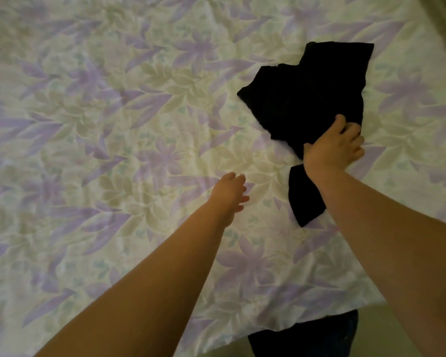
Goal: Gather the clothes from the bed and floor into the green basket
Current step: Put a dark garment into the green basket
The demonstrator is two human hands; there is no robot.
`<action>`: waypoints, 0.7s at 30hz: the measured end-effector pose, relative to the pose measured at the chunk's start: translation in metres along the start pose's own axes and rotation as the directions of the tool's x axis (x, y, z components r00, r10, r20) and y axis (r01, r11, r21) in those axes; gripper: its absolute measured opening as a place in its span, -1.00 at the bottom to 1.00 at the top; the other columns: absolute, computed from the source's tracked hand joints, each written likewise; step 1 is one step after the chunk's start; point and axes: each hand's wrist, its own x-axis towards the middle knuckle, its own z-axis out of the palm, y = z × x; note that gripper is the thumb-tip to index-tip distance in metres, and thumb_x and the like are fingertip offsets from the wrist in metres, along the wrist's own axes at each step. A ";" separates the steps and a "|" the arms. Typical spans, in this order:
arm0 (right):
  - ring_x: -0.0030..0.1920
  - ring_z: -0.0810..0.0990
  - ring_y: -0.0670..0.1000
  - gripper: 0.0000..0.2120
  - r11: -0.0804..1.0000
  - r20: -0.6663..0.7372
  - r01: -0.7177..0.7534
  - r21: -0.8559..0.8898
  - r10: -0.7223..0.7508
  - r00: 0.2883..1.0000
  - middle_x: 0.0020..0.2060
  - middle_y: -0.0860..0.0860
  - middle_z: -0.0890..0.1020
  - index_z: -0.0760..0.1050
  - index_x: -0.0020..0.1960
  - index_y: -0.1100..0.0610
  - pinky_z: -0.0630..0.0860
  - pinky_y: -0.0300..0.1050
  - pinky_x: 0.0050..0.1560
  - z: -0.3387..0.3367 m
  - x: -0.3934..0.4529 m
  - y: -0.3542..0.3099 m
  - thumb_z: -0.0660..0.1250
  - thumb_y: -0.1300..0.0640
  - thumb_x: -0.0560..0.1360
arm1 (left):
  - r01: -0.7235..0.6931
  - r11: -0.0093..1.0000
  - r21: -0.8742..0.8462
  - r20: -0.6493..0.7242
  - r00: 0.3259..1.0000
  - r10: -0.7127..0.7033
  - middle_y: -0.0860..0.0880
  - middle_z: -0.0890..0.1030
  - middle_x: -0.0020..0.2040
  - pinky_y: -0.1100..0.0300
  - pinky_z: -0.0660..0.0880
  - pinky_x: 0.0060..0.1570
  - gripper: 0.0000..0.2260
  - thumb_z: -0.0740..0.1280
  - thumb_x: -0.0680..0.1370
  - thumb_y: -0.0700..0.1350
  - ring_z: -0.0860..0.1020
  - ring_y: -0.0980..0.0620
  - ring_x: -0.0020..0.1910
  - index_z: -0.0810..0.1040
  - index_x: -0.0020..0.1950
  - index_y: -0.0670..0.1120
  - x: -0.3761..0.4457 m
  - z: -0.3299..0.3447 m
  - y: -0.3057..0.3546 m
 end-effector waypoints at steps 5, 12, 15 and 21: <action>0.28 0.44 0.33 -0.10 0.996 0.277 0.074 0.055 -0.086 0.957 0.39 0.30 0.29 -0.20 0.59 0.05 0.41 0.13 0.25 0.003 0.026 0.012 0.36 0.08 0.49 | 0.022 0.999 -0.032 -0.022 1.000 -0.022 -0.12 0.52 0.18 -0.02 0.43 0.23 -0.88 0.13 0.66 -0.07 0.54 -0.11 0.14 0.45 0.01 0.00 0.016 -0.010 -0.009; 0.24 0.52 0.19 -0.50 0.938 0.580 0.002 0.347 -0.216 0.785 0.31 0.16 0.52 0.34 0.46 0.05 0.47 0.04 0.30 0.004 -0.024 -0.010 0.19 0.20 0.52 | 0.030 0.985 -0.171 -0.023 0.999 -0.035 -0.13 0.52 0.30 -0.10 0.45 0.29 -0.52 0.14 0.63 0.14 0.54 -0.13 0.21 0.27 0.48 -0.07 0.019 -0.003 -0.007; 0.19 0.57 0.15 -0.57 0.913 0.646 0.053 0.404 -0.326 0.690 0.24 0.14 0.58 0.45 0.38 0.07 0.50 -0.01 0.25 0.008 -0.072 -0.013 0.21 0.26 0.53 | 0.005 0.977 -0.213 -0.052 0.999 -0.016 -0.13 0.54 0.27 -0.04 0.53 0.12 -0.44 0.15 0.58 0.26 0.54 -0.13 0.17 0.34 0.44 -0.08 0.008 -0.005 0.000; -0.20 0.62 -0.08 -0.54 0.878 0.833 -0.099 0.469 -0.402 0.380 -0.15 -0.04 0.64 0.54 0.28 0.01 0.50 -0.29 -0.24 0.009 -0.162 -0.012 0.23 0.35 0.47 | 0.004 0.928 -0.373 -0.171 0.982 -0.073 -0.16 0.62 0.13 -0.11 0.58 0.08 -0.27 0.48 0.31 0.28 0.62 -0.21 0.06 0.46 0.31 -0.14 -0.006 -0.053 -0.042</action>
